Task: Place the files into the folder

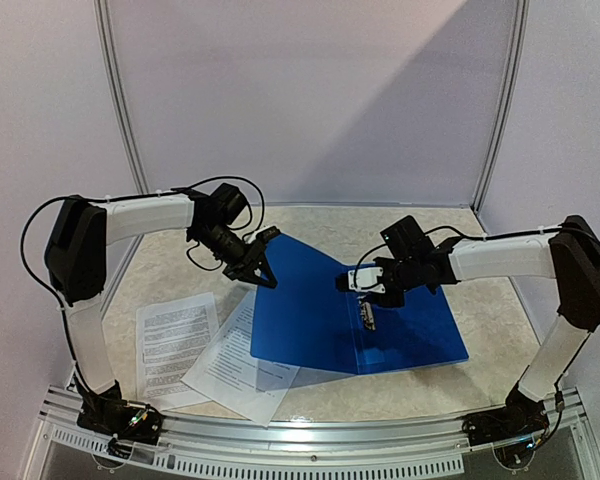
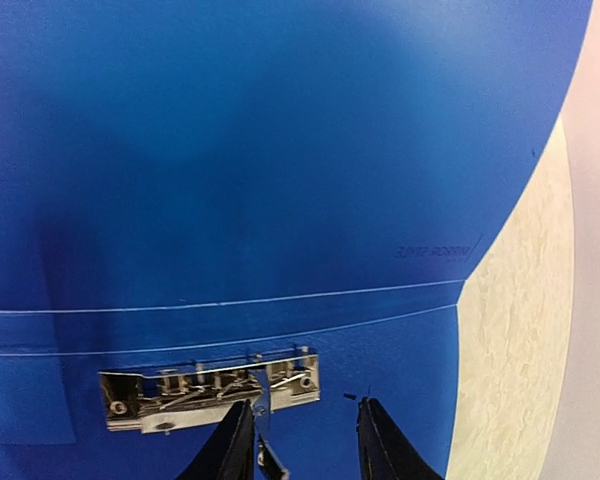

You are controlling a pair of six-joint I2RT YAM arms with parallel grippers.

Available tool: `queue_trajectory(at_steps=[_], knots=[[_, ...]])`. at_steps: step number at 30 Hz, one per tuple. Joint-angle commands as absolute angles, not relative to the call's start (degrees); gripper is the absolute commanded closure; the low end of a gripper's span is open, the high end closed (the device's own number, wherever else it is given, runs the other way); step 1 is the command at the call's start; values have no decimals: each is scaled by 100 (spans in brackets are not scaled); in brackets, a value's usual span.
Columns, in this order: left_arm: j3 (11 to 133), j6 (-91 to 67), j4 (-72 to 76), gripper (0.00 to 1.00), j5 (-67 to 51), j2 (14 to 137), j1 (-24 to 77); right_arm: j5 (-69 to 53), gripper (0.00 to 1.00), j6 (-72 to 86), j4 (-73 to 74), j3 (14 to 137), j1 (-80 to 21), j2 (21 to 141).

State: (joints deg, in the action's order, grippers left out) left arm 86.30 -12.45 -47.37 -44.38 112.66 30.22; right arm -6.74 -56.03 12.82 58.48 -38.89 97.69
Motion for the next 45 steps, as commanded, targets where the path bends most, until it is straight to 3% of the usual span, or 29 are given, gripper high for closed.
queue_trajectory(at_steps=[1, 15, 25, 26, 32, 35, 40, 45], knots=[[8710, -1116, -4816, 100, -4434, 11405, 3032, -632, 64, -5704, 1130, 6077, -3689, 9957], [8728, -1107, -4826, 100, -4489, 11443, 3032, -628, 66, -5608, 936, 7099, -3360, 11136], [8750, -1187, -4814, 100, -4500, 11586, 3023, -369, 65, -4710, 775, 7650, -3221, 11224], [8765, -1209, -4824, 98, -4492, 11618, 3016, -305, 65, -4588, 748, 7697, -3212, 11175], [8851, -1150, -4920, 57, -4377, 11604, 2909, -66, 60, -3303, 951, 7949, -3225, 10705], [8966, -954, -5078, 42, -4224, 11483, 2801, -72, 58, -2517, 1279, 8067, -3244, 10377], [9330, -298, -5648, 26, -3704, 11104, 2488, 260, 55, -1217, 1690, 8002, -3594, 9819], [9581, 446, -6521, 19, -3010, 10764, 1939, 470, 54, -55, 2210, 7987, -4009, 9415]])
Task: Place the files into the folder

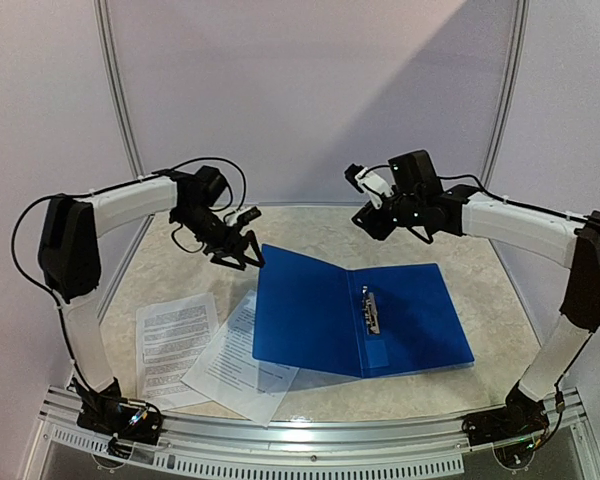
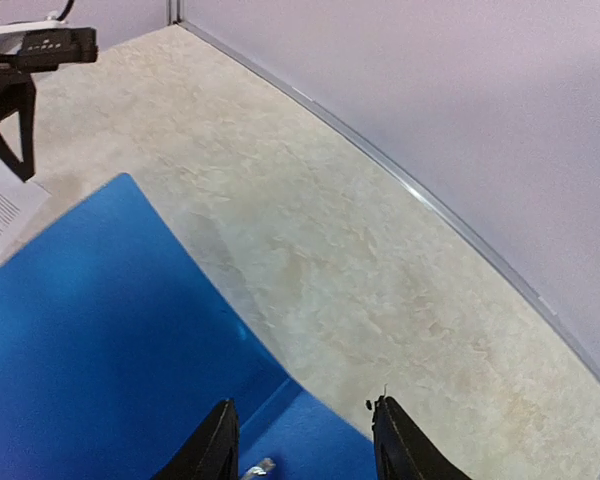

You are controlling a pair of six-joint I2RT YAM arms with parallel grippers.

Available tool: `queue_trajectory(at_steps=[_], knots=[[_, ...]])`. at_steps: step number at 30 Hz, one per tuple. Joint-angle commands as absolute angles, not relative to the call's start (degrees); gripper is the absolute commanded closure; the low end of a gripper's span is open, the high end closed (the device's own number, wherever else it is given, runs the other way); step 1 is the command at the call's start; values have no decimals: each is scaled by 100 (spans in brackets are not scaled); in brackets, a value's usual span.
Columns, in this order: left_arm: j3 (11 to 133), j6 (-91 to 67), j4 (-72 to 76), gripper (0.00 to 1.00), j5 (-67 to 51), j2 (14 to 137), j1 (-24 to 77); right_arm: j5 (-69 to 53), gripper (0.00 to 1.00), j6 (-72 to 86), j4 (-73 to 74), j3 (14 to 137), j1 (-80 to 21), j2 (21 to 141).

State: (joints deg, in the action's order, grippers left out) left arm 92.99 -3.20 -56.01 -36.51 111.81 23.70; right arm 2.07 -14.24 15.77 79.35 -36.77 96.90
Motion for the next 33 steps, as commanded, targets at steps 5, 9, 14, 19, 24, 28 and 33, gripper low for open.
queue_trajectory(at_steps=[5, 9, 14, 19, 24, 28, 33], knots=[[8620, 720, -6999, 18, -3099, 10467, 1239, 395, 54, 1498, 2247, 7595, -4555, 8993], [7937, 1345, -7273, 20, -3137, 10375, 1178, 654, 53, 2030, 2454, 7711, -5528, 9086], [7313, 1505, -7188, 20, -3435, 10538, 1168, 944, 51, 1996, 2798, 8071, -6647, 9658], [6805, 1253, -6685, 16, -3485, 10701, 1212, 1792, 44, 1678, 3096, 8082, -7518, 9899], [6575, 1144, -6434, 14, -3464, 10989, 1487, 2095, 39, 1013, 2814, 7787, -8439, 10023], [6566, 1077, -6405, 15, -3481, 11246, 1637, 1250, 40, 396, 2288, 7366, -8916, 10108], [6557, 972, -6373, 16, -3514, 11586, 1643, 681, 41, -63, 1548, 6847, -8956, 10131]])
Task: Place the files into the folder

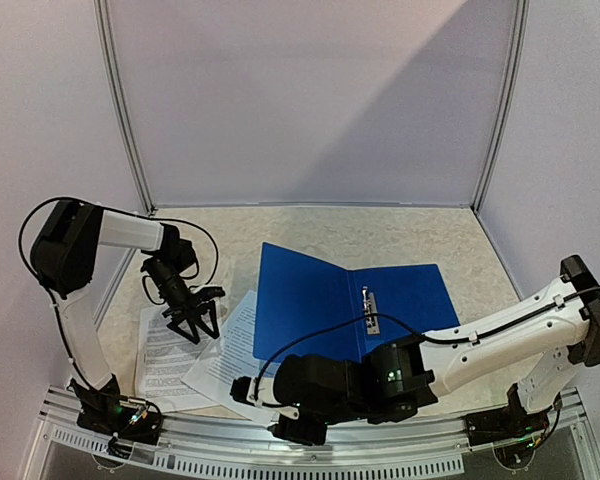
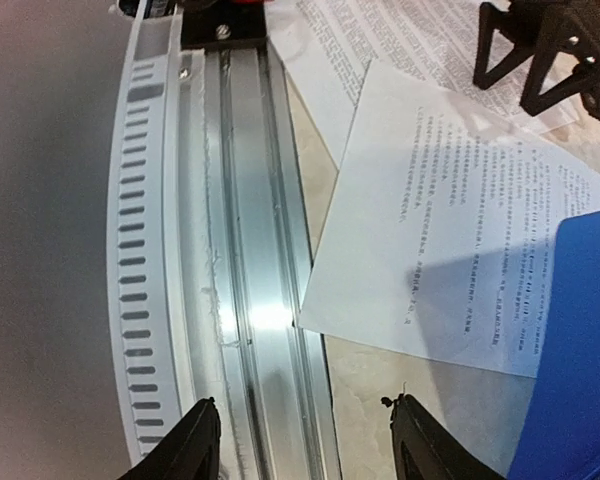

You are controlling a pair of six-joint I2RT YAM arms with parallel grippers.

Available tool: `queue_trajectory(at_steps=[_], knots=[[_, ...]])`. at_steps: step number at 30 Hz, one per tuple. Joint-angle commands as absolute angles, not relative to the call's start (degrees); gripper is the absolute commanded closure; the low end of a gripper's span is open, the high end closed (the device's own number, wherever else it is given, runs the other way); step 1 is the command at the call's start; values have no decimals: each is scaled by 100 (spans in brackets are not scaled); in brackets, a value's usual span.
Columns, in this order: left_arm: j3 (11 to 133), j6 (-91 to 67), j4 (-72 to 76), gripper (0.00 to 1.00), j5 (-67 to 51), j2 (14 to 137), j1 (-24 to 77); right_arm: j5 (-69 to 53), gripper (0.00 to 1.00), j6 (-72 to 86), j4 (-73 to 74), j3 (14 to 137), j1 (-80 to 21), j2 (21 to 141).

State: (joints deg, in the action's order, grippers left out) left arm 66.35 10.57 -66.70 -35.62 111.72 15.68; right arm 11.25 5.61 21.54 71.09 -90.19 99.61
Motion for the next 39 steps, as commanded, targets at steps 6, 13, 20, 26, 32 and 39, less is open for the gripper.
queue_trajectory(at_steps=[6, 13, 20, 26, 32, 39], knots=[[6626, 981, -6428, 22, -3729, 11538, 1649, 845, 47, -1175, 1532, 7121, -8935, 10889], [6560, 1017, -6361, 28, -4006, 11462, 1741, 752, 48, -1209, 1078, 6919, -8644, 11189], [6811, 1141, -6576, 36, -4555, 11929, 1836, 891, 48, -1166, 1068, 7009, -8448, 11469], [6852, 1261, -6628, 50, -5067, 11918, 1849, 781, 48, -1107, 932, 6941, -8311, 11596], [6838, 1390, -6619, 54, -5652, 11942, 1916, 679, 48, -1134, 800, 6919, -8198, 11660], [6968, 1184, -6611, 50, -4846, 11845, 1812, 639, 48, -1017, 1000, 6948, -8174, 11658]])
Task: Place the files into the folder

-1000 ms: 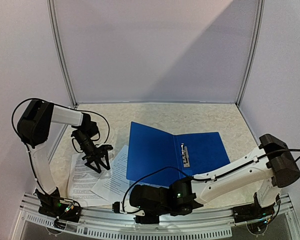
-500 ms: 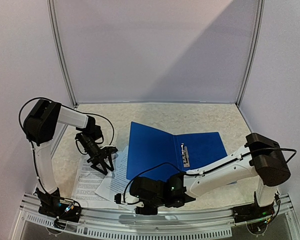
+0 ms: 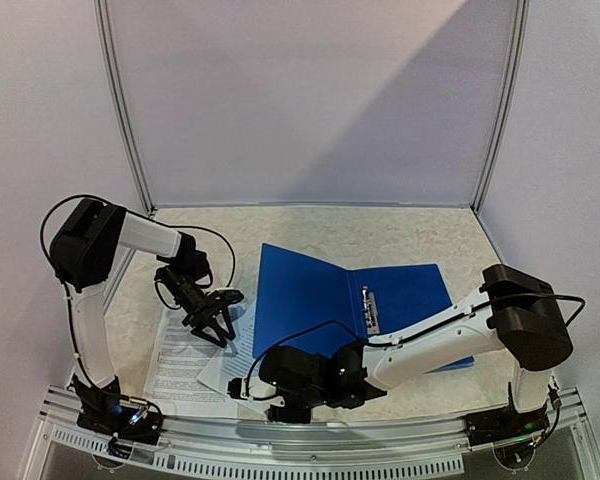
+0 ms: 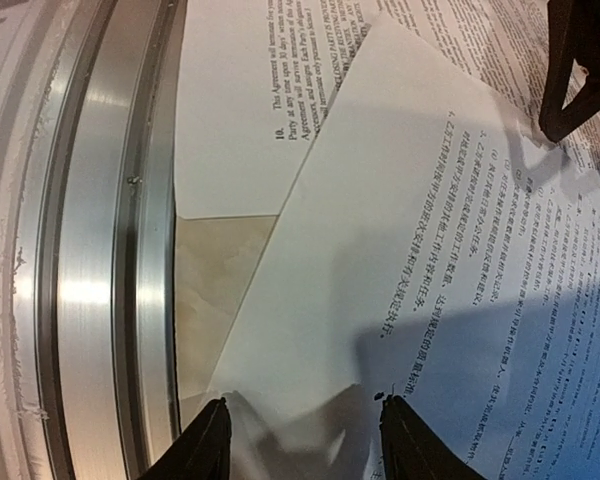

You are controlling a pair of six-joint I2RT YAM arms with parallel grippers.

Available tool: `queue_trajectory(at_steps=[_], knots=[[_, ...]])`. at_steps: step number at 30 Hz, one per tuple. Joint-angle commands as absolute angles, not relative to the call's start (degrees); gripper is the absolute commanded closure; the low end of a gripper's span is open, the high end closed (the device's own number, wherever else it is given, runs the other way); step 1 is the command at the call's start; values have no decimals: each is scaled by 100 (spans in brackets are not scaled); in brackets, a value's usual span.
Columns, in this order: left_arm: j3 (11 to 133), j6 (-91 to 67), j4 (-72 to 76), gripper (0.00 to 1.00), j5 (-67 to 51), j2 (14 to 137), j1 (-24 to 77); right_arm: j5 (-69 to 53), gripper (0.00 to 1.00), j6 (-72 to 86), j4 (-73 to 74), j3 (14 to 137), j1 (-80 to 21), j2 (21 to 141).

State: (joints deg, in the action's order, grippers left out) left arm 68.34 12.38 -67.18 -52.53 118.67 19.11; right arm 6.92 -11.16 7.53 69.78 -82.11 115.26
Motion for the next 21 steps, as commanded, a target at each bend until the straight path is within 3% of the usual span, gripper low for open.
queue_trajectory(at_steps=[1, 7, 10, 21], knots=[[6928, 1130, -6529, 48, -4579, 11745, 1768, 592, 47, -1020, 1099, 6967, -8174, 11616], [6688, 954, -6272, 43, -4094, 11217, 1762, -420, 33, -1210, 1978, 7498, -8182, 11343], [6712, 969, -6303, 43, -4040, 11189, 1764, -888, 31, -1301, 2301, 7663, -8179, 11380], [6676, 957, -6242, 42, -4072, 11152, 1800, -33, 27, -1209, 2571, 7678, -7905, 11572]])
